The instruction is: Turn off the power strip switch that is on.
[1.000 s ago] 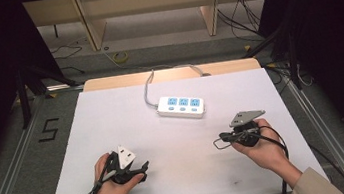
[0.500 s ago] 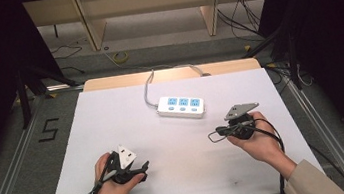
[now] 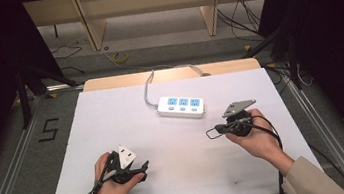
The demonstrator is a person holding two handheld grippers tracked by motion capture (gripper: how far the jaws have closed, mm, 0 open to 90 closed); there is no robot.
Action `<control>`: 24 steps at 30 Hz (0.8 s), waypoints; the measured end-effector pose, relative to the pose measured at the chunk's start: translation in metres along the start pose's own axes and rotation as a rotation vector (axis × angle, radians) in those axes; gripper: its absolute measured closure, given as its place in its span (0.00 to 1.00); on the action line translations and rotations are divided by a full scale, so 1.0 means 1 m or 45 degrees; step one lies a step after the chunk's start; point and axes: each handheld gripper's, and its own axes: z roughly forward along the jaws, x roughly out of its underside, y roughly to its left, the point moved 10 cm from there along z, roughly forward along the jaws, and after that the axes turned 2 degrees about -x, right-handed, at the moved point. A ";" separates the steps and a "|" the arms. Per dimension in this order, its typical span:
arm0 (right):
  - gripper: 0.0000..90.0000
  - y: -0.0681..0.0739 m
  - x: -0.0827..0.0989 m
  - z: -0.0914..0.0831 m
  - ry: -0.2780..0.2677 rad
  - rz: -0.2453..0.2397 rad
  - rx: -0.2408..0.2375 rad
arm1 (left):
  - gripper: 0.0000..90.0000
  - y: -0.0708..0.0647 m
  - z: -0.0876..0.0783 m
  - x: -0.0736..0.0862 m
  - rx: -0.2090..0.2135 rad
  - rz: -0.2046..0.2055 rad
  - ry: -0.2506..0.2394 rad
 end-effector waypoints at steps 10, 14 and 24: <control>1.00 -0.003 -0.005 0.003 0.010 -0.003 0.005 | 0.24 0.000 0.000 0.000 -0.001 0.000 -0.003; 1.00 -0.004 -0.008 0.004 0.014 0.000 0.007 | 0.24 -0.001 0.000 -0.001 -0.001 0.001 -0.007; 1.00 -0.008 -0.013 0.007 0.022 -0.003 0.012 | 0.24 -0.002 0.001 -0.002 0.002 0.001 -0.007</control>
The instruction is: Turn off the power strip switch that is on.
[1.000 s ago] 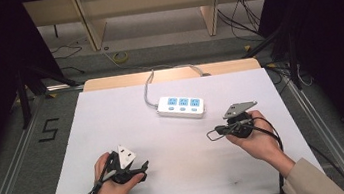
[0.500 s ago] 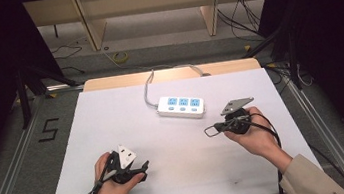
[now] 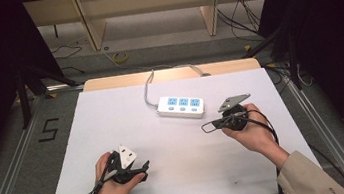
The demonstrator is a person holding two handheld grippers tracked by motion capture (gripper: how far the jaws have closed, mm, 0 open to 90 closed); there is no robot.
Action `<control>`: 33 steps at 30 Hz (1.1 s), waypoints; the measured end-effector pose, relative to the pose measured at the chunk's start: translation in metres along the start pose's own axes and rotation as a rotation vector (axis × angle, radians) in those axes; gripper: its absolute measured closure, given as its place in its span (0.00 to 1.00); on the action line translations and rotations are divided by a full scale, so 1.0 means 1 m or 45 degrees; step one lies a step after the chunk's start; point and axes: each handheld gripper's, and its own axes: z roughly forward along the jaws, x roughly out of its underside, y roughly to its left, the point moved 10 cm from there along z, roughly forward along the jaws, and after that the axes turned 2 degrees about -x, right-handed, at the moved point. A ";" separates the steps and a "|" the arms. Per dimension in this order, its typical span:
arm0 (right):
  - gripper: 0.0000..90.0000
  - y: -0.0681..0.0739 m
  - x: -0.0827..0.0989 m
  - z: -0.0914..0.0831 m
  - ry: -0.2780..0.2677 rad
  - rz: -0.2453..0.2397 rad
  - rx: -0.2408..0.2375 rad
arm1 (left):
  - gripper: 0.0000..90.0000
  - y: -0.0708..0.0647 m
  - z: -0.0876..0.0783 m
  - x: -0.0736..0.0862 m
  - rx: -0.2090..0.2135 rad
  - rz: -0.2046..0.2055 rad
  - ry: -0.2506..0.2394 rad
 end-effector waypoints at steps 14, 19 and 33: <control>1.00 -0.005 -0.007 0.005 0.012 0.001 0.009 | 0.24 0.001 0.000 0.000 -0.004 0.003 0.004; 1.00 -0.007 -0.009 0.007 0.018 0.007 0.014 | 0.24 0.001 0.000 0.001 -0.004 0.004 0.005; 1.00 -0.011 -0.016 0.012 0.028 0.002 0.022 | 0.24 0.001 0.000 0.000 -0.007 0.006 0.003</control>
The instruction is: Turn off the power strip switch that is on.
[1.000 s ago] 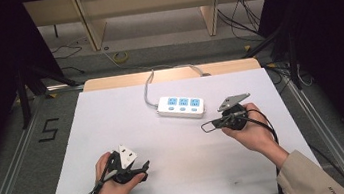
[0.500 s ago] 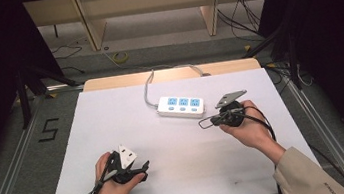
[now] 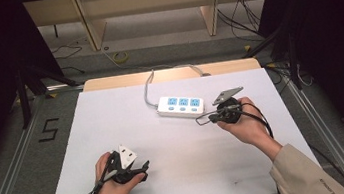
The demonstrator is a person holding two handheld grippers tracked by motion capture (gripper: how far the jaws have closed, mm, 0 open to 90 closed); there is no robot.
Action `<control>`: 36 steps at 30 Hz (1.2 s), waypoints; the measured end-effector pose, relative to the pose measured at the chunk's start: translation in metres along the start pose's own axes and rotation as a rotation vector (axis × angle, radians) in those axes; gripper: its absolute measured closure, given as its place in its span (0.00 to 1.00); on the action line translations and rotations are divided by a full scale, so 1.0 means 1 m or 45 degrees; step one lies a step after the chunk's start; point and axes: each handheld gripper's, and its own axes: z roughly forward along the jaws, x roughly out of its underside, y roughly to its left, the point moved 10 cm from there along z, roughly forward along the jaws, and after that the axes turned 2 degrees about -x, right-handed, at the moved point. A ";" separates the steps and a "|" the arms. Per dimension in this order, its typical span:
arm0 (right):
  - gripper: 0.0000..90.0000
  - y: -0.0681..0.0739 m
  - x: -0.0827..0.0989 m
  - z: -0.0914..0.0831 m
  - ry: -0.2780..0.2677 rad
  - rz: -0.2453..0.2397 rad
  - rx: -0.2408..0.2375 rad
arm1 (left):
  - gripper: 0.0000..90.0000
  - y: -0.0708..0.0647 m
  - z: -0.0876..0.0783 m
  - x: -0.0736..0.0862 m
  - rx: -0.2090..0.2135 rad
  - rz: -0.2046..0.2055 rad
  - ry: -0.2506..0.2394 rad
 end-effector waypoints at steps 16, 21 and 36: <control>1.00 -0.003 -0.002 0.010 0.017 0.021 0.000 | 0.24 0.000 0.000 0.000 0.002 0.007 0.001; 1.00 -0.005 -0.004 0.011 0.020 0.023 0.005 | 0.24 0.000 0.000 0.000 0.001 0.006 0.002; 1.00 -0.008 -0.009 0.016 0.038 0.017 0.014 | 0.24 0.000 0.000 0.000 0.001 0.004 -0.002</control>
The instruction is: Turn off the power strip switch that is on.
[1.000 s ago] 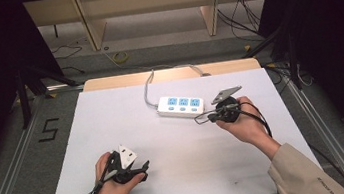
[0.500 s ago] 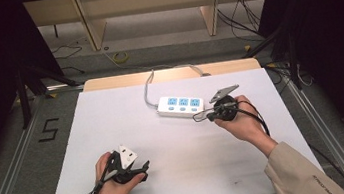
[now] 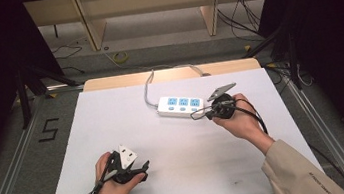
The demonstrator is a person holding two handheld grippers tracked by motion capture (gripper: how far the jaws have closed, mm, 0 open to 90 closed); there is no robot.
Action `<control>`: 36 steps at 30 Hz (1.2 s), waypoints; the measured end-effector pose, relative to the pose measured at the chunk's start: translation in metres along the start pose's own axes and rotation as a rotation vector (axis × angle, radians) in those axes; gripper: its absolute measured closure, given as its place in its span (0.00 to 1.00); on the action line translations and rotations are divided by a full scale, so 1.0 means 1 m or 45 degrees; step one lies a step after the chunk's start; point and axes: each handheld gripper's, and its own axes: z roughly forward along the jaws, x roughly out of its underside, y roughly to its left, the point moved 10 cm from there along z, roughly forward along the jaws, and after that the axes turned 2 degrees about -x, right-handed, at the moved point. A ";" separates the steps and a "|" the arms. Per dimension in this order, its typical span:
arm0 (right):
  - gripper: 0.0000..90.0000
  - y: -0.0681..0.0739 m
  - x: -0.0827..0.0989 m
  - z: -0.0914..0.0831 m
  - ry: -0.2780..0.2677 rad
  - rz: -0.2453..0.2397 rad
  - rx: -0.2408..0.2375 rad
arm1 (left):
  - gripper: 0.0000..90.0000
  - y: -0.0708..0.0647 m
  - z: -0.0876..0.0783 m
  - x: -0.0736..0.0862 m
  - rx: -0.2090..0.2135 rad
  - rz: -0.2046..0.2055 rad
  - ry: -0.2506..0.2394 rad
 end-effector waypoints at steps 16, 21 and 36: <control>1.00 -0.001 -0.006 0.004 0.010 0.006 0.005 | 0.24 0.000 0.000 0.000 -0.001 0.006 0.000; 1.00 -0.003 -0.009 0.005 0.011 0.005 0.009 | 0.24 -0.001 0.000 0.000 0.000 0.007 0.002; 1.00 -0.004 -0.014 0.010 0.024 0.005 0.015 | 0.24 -0.001 0.000 -0.001 -0.002 0.009 -0.001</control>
